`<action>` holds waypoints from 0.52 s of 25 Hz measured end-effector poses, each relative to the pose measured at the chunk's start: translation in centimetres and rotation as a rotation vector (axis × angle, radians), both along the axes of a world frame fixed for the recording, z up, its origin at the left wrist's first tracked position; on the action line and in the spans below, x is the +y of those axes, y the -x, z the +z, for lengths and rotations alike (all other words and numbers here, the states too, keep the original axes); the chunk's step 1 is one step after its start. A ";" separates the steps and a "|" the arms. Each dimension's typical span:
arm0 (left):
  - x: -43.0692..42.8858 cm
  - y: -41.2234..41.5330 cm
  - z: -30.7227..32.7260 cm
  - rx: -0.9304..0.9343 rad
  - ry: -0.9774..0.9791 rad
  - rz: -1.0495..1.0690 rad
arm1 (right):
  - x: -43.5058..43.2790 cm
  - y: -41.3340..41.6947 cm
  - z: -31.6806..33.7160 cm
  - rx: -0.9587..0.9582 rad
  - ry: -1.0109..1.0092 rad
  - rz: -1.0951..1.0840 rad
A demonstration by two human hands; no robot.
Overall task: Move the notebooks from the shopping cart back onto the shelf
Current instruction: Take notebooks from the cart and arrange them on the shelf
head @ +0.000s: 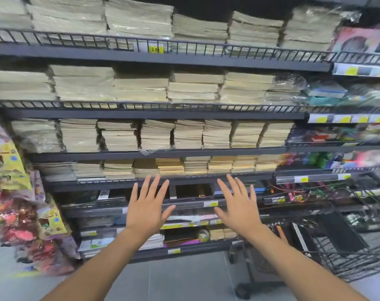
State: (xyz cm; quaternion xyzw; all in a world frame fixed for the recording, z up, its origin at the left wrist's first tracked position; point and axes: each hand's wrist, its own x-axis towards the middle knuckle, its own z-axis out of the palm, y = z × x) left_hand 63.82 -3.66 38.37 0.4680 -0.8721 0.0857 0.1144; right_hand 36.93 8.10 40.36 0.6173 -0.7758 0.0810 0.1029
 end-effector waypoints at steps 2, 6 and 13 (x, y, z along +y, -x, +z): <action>1.1 0.8 1.3 0.022 0.044 -0.042 | 1.9 0.7 1.4 0.045 0.028 -0.025; 4.0 4.6 4.0 0.057 0.120 -0.161 | 6.9 3.5 4.3 0.126 0.119 -0.094; 8.1 15.6 6.4 0.054 0.146 -0.322 | 14.1 12.0 6.4 0.140 0.166 -0.259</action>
